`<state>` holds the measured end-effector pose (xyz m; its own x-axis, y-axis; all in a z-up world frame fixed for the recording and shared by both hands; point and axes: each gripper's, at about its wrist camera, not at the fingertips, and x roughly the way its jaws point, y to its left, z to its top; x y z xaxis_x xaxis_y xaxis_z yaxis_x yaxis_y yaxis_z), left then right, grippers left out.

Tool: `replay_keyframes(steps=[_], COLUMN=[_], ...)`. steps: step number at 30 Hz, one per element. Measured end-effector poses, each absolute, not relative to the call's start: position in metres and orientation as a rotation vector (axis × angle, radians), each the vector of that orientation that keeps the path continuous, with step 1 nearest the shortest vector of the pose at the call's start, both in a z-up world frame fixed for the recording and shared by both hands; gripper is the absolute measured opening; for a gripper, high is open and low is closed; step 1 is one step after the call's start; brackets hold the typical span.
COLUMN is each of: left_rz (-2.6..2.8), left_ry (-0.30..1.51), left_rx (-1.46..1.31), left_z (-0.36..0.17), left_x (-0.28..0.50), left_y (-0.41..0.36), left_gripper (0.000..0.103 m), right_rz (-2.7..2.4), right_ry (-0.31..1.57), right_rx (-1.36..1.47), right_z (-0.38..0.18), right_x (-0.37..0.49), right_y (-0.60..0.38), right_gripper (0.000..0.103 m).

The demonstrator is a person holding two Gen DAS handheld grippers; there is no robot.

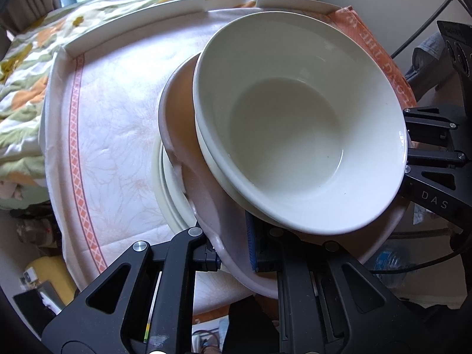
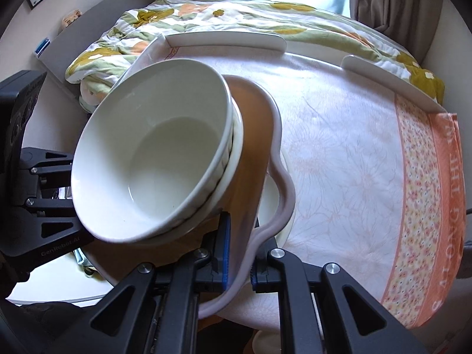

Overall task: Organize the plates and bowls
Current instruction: 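Lift the pink dish holding the bowls with the left gripper over the plate stack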

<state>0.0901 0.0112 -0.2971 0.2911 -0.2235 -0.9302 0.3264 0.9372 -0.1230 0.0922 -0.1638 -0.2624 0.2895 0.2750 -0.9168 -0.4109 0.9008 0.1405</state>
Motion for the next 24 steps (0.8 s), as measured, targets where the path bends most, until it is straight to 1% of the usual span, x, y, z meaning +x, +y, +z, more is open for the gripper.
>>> replay_keyframes(steps=[7, 24], left_rz=[-0.355, -0.318], left_ry=[1.221, 1.213], left_rx=[0.094, 0.070], left_z=[-0.305, -0.307], left_x=[0.088, 0.090], left_y=[0.015, 0.019], left_gripper=[0.011, 0.011], right_rz=[0.461, 0.451], right_ry=[1.185, 1.156], right_rx=[-0.103, -0.086], right_z=[-0.272, -0.276], right_x=[0.087, 0.088], right_y=[-0.165, -0.166], right_gripper=[0.010, 0.010])
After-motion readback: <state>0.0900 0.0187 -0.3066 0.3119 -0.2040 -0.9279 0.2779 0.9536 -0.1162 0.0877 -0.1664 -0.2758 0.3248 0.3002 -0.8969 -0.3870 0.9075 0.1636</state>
